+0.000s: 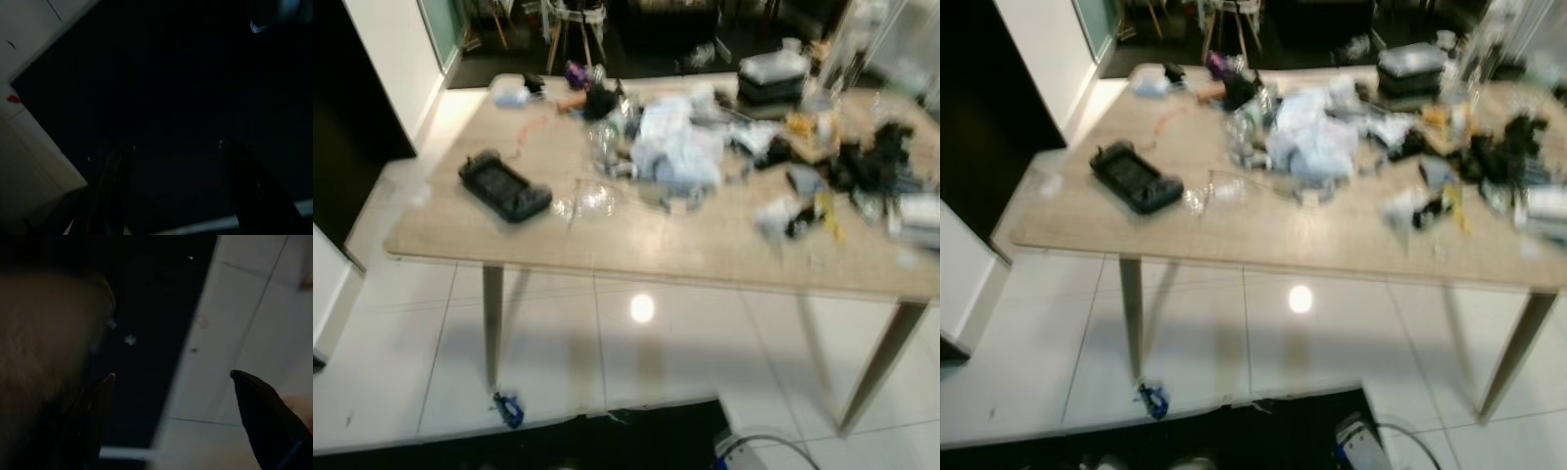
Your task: Picking trash to rubbish bin
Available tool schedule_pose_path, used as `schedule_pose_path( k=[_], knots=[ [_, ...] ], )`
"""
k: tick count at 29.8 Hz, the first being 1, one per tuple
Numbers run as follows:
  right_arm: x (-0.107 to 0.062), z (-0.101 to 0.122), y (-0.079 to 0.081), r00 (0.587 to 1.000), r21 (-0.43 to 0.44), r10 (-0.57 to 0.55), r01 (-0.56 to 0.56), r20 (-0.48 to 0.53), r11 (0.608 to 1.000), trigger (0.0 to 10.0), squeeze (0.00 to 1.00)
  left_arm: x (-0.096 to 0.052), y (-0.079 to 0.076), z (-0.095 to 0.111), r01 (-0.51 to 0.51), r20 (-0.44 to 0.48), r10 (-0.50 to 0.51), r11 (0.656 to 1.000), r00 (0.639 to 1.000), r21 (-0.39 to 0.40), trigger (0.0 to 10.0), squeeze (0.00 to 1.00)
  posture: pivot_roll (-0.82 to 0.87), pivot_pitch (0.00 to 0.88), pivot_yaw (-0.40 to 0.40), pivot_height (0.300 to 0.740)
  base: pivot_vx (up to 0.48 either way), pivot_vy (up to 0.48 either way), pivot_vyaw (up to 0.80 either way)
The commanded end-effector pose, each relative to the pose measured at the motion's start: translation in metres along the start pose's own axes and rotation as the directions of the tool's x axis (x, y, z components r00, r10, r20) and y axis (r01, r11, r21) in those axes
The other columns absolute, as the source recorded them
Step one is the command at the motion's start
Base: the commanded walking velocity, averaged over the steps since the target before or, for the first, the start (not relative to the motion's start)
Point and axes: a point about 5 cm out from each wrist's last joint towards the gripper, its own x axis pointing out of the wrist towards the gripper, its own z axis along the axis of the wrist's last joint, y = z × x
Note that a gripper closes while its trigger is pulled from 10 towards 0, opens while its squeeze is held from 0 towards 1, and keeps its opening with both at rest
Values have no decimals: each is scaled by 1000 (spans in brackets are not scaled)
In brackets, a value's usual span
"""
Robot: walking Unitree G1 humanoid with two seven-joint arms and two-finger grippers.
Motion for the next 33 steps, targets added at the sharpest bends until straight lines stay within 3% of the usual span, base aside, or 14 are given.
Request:
schedule_pose_path(
  k=[1,5,7,8,10,11,15,20,23,25,26,30,32,33],
  knots=[
    [-2,-10,-10,997,125,-65,69,-35,990,10000,0,0,-2,-2,13,-10,-13,1000,1000,6,10000,0,0,103,-20,740,0,0,0],
    [-6,-19,-38,980,378,-182,199,-81,904,10000,0,0,-2,-2,15,-9,-15,1000,1000,3,10000,0,0,103,-20,740,0,0,0],
    [-18,-33,-81,920,574,-348,385,-179,722,10000,0,0,-3,-1,18,-7,-18,1000,1000,2,10000,0,-7,101,-19,740,0,0,0],
    [-18,-33,-81,920,574,-348,385,-179,722,10000,0,0,-3,-1,18,-7,-18,1000,1000,2,10000,0,-7,101,-19,740,0,0,0],
    [-26,-40,-104,872,632,-428,473,-237,614,10000,0,0,-3,-1,20,-5,-20,1000,1000,3,10000,0,-7,101,-19,740,0,0,0],
    [-41,-44,-137,799,666,-531,562,-283,491,10000,0,0,-3,-1,21,-3,-21,1000,1000,3,10000,0,-7,101,-19,740,0,0,0],
    [-62,-39,-178,699,675,-655,633,-288,378,10000,0,0,-3,-1,24,-2,-24,1000,1000,7,10000,0,-7,101,-19,740,0,0,0],
    [-111,14,-253,468,759,-867,624,-172,186,10000,0,0,-3,0,29,4,-29,999,1000,19,10000,0,-31,102,2,740,0,0,0],
    [-134,56,-274,386,842,-922,507,-29,186,10000,0,0,-3,1,31,5,-31,999,999,22,10000,0,-31,102,2,740,0,0,0],
    [-179,131,-292,218,908,-940,275,262,317,10000,0,0,-3,1,34,5,-34,999,999,28,10000,0,-31,102,2,740,0,0,0],
    [-179,131,-292,218,908,-940,275,262,317,10000,0,0,-3,1,34,5,-34,999,999,28,10000,0,-31,102,2,740,0,0,0],
    [-237,209,-290,11,831,-838,-135,545,539,10000,0,0,-4,1,39,6,-40,999,999,32,10000,0,-31,102,2,740,0,0,0],
    [-248,220,-288,-30,786,-806,-204,591,584,10000,0,0,-4,1,41,6,-42,999,999,33,10000,0,-31,102,2,740,0,0,0],
    [-259,237,-280,-88,701,-743,-275,663,658,10000,0,0,-4,1,48,4,-48,998,999,39,10000,0,-31,102,2,740,0,0,0]
  ],
)
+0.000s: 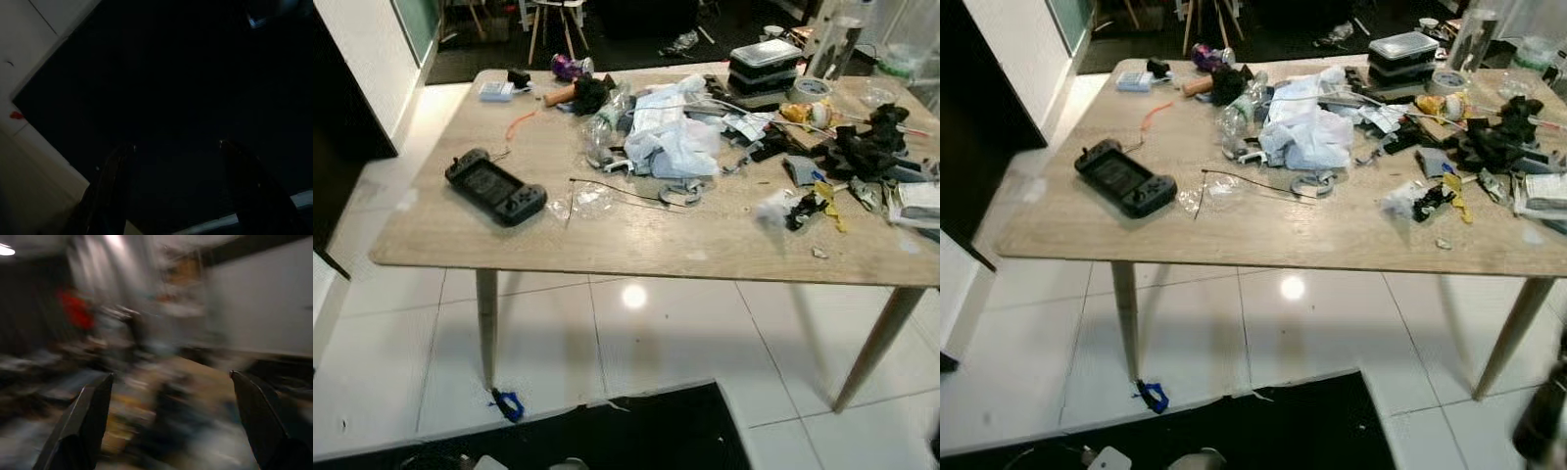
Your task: Picking trash to rubbish bin
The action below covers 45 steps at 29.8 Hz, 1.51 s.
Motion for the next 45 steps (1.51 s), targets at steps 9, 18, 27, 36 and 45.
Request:
schedule_pose_path(
  k=[9,18,27,36,45],
  knots=[
    [-10,-21,74,902,75,423,-418,-85,905,10000,0,0,-5,-5,41,-27,-41,999,999,23,10000,0,-23,100,-10,740,274,0,0],
    [-25,-53,82,837,14,481,-495,-262,869,10000,0,0,-5,-5,47,-32,-46,998,998,35,10000,0,-27,94,-7,740,356,0,0],
    [-43,-77,99,758,-20,532,-581,-378,813,10000,0,0,-4,-4,50,-26,-49,998,998,43,10000,0,-30,81,-5,740,379,0,0],
    [-40,-88,76,784,-163,386,-515,-486,841,10000,0,0,-4,-4,41,-22,-41,999,999,-7,10000,0,-30,79,-5,740,228,0,0],
    [-51,-105,60,737,-227,280,-506,-615,833,10000,0,0,-5,-4,65,-24,-66,998,998,-7,10000,0,-36,86,-1,740,0,-343,0]
  ],
)
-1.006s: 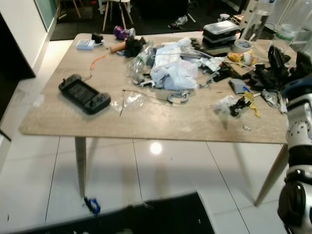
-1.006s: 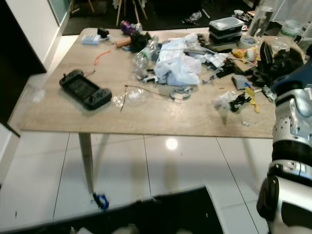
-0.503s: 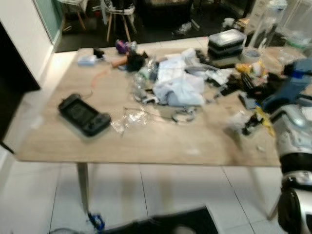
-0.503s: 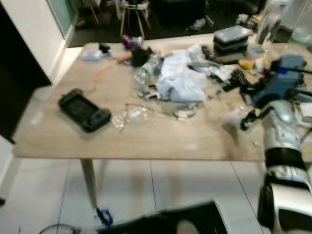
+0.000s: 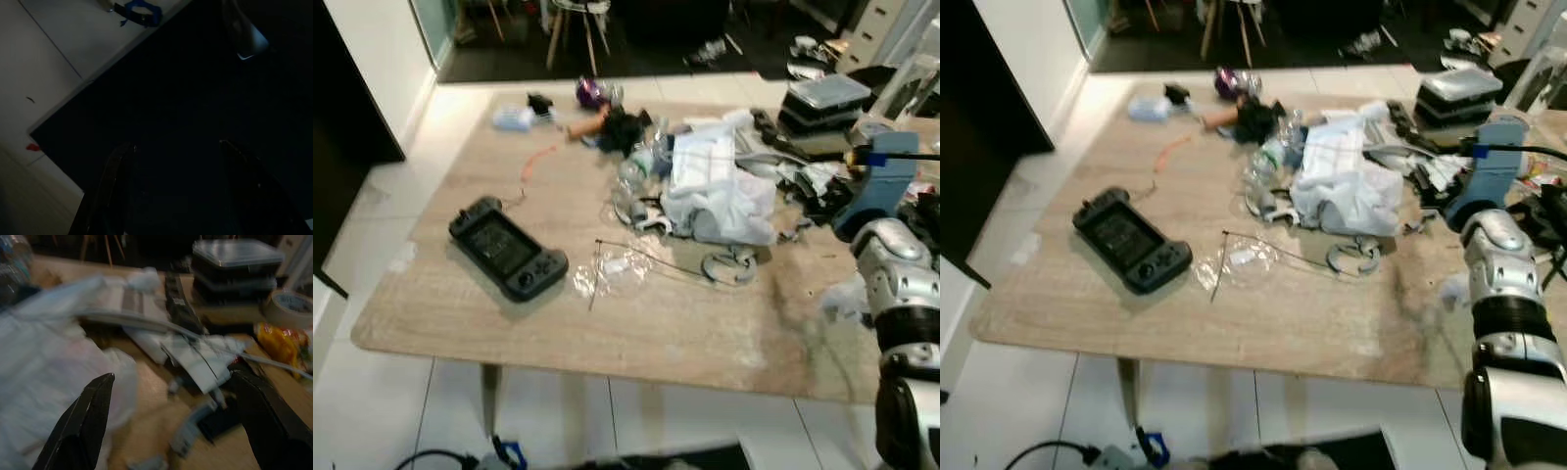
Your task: Picking trash to rubbish bin
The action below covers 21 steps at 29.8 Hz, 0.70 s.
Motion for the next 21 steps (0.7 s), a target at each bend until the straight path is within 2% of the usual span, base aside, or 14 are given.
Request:
schedule_pose_path(
  k=[1,5,10,14,15,16,17,18,20,21],
  knots=[
    [-3,-17,-4,995,-18,-27,26,-96,1000,10000,0,-1,-5,-11,19,-33,-19,1000,999,-11,10000,0,-36,86,-1,740,0,-458,0],
    [-5,-20,-7,991,-11,-32,31,-129,999,10000,0,-1,-5,-11,17,-33,-17,1000,999,-14,10000,0,-36,86,-1,740,0,-457,0],
    [-8,-20,-8,979,-31,11,-18,-203,999,10000,0,-1,-4,-11,0,-31,-1,1000,1000,-15,10000,0,-36,86,-1,740,0,0,0],
    [-11,-10,-6,976,-15,85,-90,-199,996,10000,0,-1,-4,-11,8,-32,-8,1000,999,-18,10000,0,-41,91,1,740,0,0,0],
    [-12,-2,-3,974,-16,139,-144,-177,989,10000,0,-1,-4,-11,11,-32,-11,1000,999,-16,10000,0,-41,91,1,740,0,0,0],
    [-15,6,1,968,-21,200,-206,-153,978,10000,0,-1,-4,-11,13,-32,-14,1000,999,-16,10000,0,-41,91,1,740,0,0,0],
    [-22,18,6,942,-55,307,-317,-132,947,10000,0,-1,-4,-11,16,-31,-17,1000,999,-14,10000,0,-41,91,1,740,0,0,0],
    [-22,18,6,942,-55,307,-317,-132,947,10000,0,-1,-4,-11,16,-31,-17,1000,999,-14,10000,0,-41,91,1,740,0,0,0],
    [-32,19,8,901,-126,394,-419,-178,899,10000,0,-1,-4,-11,18,-30,-19,1000,999,-13,10000,0,-41,91,1,740,0,0,0],
    [-40,17,7,872,-172,435,-476,-225,863,10000,0,-1,-4,-11,19,-30,-19,1000,999,-13,10000,0,-41,91,1,740,0,0,0]
  ],
)
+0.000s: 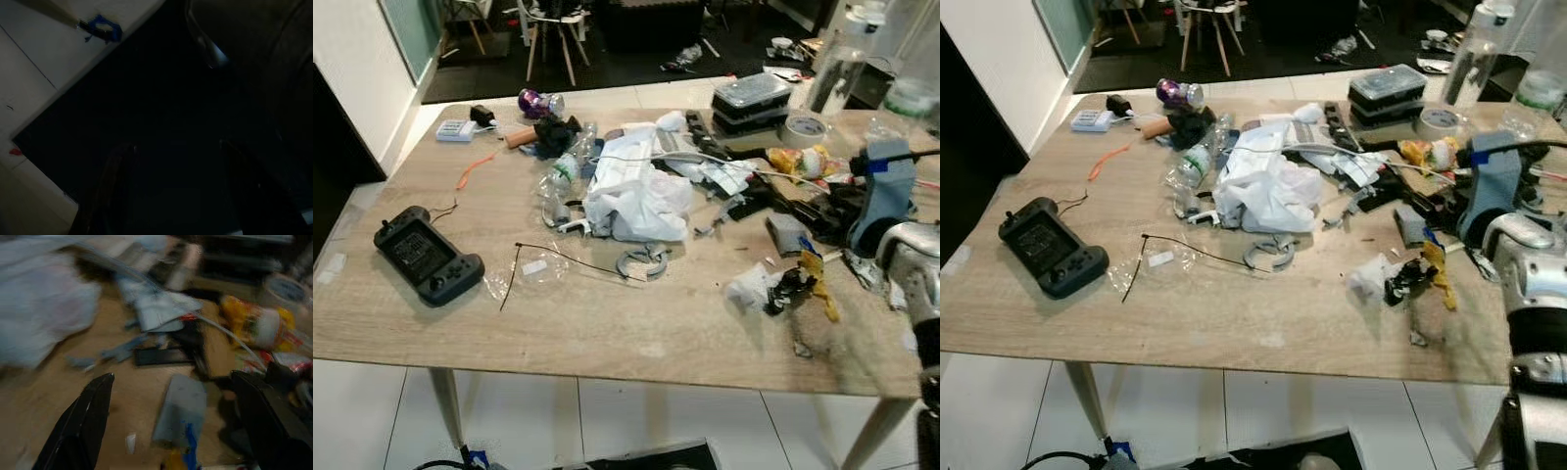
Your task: Picking trash to rubbish bin
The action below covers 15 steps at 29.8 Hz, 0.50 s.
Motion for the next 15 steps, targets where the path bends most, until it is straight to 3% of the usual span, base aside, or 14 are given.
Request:
schedule_pose_path(
  k=[1,3,4,5,6,7,8,12,15],
  knots=[
    [-6,-8,14,987,-70,136,-142,-82,987,10000,0,-1,0,-7,3,-20,-3,1000,1000,1,10000,0,-41,91,1,740,0,0,0],
    [-13,-12,15,976,-96,181,-192,-118,977,10000,0,-1,0,-7,3,-19,-3,1000,1000,0,10000,0,-41,91,1,740,0,0,0],
    [-26,-17,17,952,-113,254,-275,-172,955,10000,12,-1,0,-6,6,-19,-6,1000,1000,-2,10000,0,-49,93,-3,740,0,0,0],
    [-31,-20,18,938,-120,285,-312,-198,942,10000,227,-1,0,-6,7,-19,-7,1000,1000,-2,10000,0,-49,93,-3,740,0,0,0],
    [-31,-20,18,938,-120,285,-312,-198,942,10000,227,-1,0,-6,7,-19,-7,1000,1000,-2,10000,0,-49,93,-3,740,0,0,0],
    [-36,-22,19,925,-126,310,-342,-218,931,10000,718,-1,0,-6,8,-20,-8,1000,1000,-1,10000,0,-49,93,-3,740,0,0,0],
    [-42,-23,19,915,-123,330,-364,-231,923,10000,1000,-1,0,-6,10,-20,-10,1000,1000,-2,10000,0,-49,93,-3,740,0,0,0],
    [-54,-28,-1,900,-167,260,-334,-351,928,10000,1000,-1,-1,-6,16,-26,-16,1000,1000,-2,10000,0,-51,94,-4,740,0,0,0],
    [-58,-33,-7,879,-199,243,-346,-410,917,10000,1000,-1,-1,-6,17,-27,-17,1000,999,0,10000,0,-51,94,-4,740,0,0,0]
  ],
)
